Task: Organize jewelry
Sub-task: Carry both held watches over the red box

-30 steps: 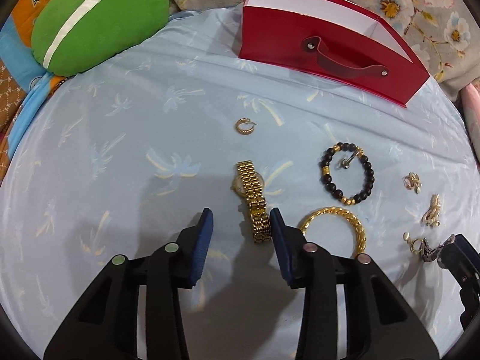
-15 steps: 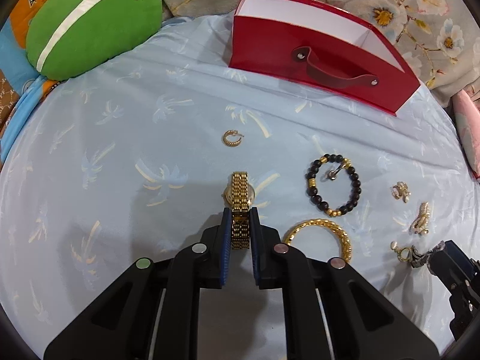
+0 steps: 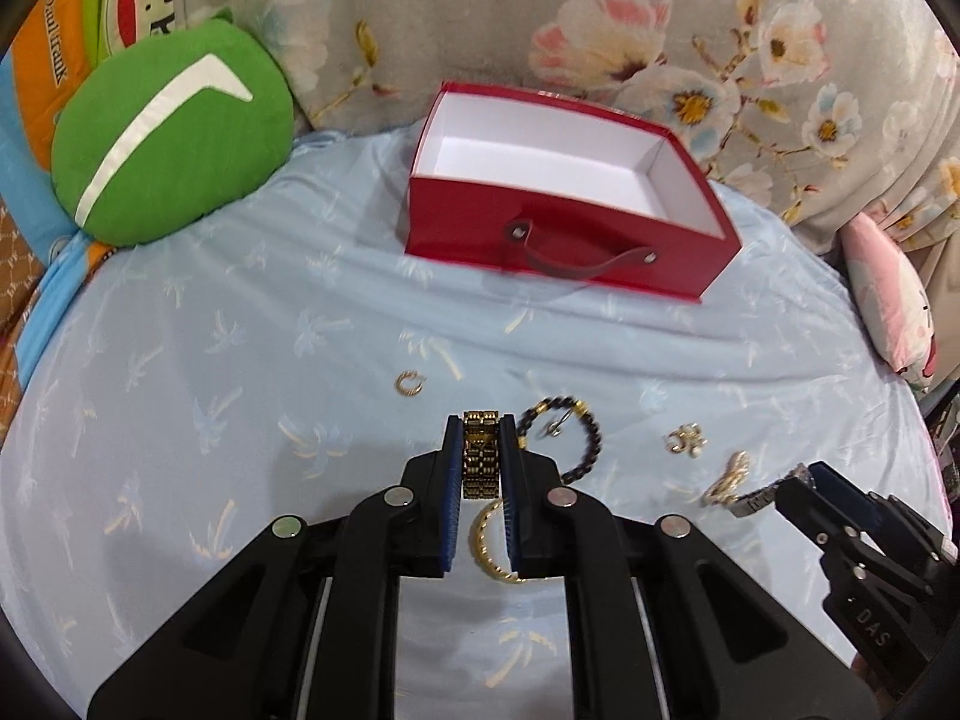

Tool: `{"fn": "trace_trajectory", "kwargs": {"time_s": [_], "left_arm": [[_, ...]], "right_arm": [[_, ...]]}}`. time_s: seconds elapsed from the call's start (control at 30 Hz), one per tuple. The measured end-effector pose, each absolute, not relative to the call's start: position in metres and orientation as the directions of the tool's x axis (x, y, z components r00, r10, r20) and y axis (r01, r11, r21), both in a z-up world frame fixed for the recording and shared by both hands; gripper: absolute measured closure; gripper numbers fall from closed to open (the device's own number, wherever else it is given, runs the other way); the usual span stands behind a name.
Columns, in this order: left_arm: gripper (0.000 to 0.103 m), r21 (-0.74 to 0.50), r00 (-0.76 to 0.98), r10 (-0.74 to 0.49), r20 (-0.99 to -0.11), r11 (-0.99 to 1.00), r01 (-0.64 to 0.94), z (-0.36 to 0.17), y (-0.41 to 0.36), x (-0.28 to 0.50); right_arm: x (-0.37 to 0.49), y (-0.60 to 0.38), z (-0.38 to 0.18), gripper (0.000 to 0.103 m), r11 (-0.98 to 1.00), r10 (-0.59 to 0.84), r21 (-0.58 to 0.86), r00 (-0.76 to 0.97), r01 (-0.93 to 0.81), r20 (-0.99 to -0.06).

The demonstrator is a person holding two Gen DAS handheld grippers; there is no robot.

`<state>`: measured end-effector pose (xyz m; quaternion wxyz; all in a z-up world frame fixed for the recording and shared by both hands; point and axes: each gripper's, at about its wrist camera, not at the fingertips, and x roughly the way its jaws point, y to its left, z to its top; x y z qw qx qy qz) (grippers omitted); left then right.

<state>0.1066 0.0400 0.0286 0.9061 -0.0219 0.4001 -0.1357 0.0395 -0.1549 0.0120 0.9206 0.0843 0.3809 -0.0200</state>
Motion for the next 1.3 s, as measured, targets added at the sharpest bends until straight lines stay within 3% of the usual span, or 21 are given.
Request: {"fn": "trace_trajectory", "kwargs": {"time_s": [0.3, 0.7, 0.97, 1.3], "left_arm": [[0.092, -0.125, 0.682, -0.291, -0.671, 0.951, 0.283, 0.075, 0.019, 0.130], [0.092, -0.065, 0.766, -0.291, -0.574, 0.948, 0.312, 0.141, -0.024, 0.253], [0.092, -0.022, 0.779, -0.251, -0.575, 0.956, 0.292, 0.127, -0.056, 0.357], [0.092, -0.006, 0.723, -0.199, -0.661, 0.965, 0.260, 0.066, -0.083, 0.454]], "right_arm": [[0.078, -0.165, 0.061, 0.070, 0.990, 0.047, 0.133, 0.765, 0.051, -0.643], [0.221, -0.191, 0.121, 0.070, 0.996, 0.063, 0.087, 0.813, -0.015, -0.579], [0.335, -0.216, 0.101, 0.070, 0.992, 0.097, 0.127, 0.777, -0.022, -0.622], [0.426, -0.245, 0.042, 0.070, 0.994, 0.054, 0.105, 0.703, 0.029, -0.709]]}}
